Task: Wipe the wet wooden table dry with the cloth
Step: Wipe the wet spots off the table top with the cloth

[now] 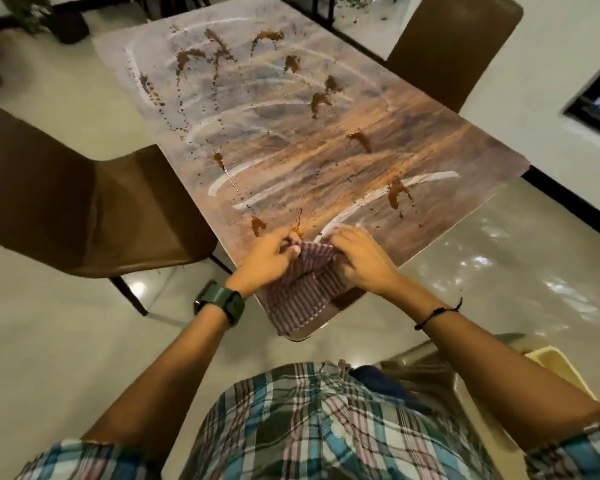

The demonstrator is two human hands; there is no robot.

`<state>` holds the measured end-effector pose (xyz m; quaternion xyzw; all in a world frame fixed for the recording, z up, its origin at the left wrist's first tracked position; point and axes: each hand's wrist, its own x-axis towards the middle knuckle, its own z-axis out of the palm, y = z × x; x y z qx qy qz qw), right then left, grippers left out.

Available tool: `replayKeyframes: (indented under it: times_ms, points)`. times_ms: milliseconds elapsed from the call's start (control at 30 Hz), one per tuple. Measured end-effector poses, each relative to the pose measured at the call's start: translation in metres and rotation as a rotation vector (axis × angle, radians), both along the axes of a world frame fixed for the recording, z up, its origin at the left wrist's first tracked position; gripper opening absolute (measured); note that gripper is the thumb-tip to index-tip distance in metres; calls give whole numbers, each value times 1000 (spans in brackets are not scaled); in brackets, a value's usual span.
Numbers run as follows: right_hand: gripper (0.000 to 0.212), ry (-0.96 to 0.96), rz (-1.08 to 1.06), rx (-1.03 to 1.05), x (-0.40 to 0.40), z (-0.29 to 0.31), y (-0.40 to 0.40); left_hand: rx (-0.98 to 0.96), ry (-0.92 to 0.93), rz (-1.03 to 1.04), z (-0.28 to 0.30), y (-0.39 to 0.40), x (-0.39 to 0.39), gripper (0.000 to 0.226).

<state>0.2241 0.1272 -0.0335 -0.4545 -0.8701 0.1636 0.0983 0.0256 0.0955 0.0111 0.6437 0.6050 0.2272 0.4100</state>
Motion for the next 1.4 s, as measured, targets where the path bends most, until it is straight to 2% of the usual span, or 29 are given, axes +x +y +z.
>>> replayKeyframes:
  times_ms: [67,167,267,400,467,567,633,700,733,767,867,900,967,1033,1100,1300,1400]
  points:
    - [9,118,37,-42,3,17,15,-5,-24,52,19,11,1,8]
    - [11,261,86,-67,8,45,37,58,-20,95,47,25,3,8]
    - [3,377,119,86,4,74,55,308,35,176,72,30,6,10]
    - [21,485,155,264,-7,88,64,604,120,252,79,24,-3,15]
    - [24,405,188,341,-6,80,57,638,188,222,68,12,-6,16]
    - [20,227,277,342,3,48,32,491,277,117,26,-12,-11,18]
    - [14,-4,412,143,8,24,16,248,386,-57,-8,-29,-16,22]
    - [25,-219,520,-93,11,4,7,82,478,-186,-29,-44,-20,24]
    - [32,-225,513,-155,11,-3,4,76,454,-185,-34,-49,-23,24]
    - [36,-145,451,-183,10,-6,4,108,386,-138,-35,-52,-27,23]
    - [45,150,137,-103,-9,-16,21,198,218,46,-34,-52,-38,20]
    - [48,156,65,-118,-22,-20,29,229,204,97,-34,-48,-41,18]
    - [57,31,6,-198,-53,-29,37,276,177,200,-30,-41,-45,16]
    - [65,-193,33,-192,-80,-44,26,319,121,288,-27,-36,-46,16]
    - [68,-347,134,-67,-92,-61,2,336,68,336,-26,-33,-46,16]
    - [66,-307,471,116,-59,-75,-27,286,23,367,-33,-27,-50,17]
    - [63,-296,459,86,-63,-75,-5,264,5,369,-34,-26,-56,17]
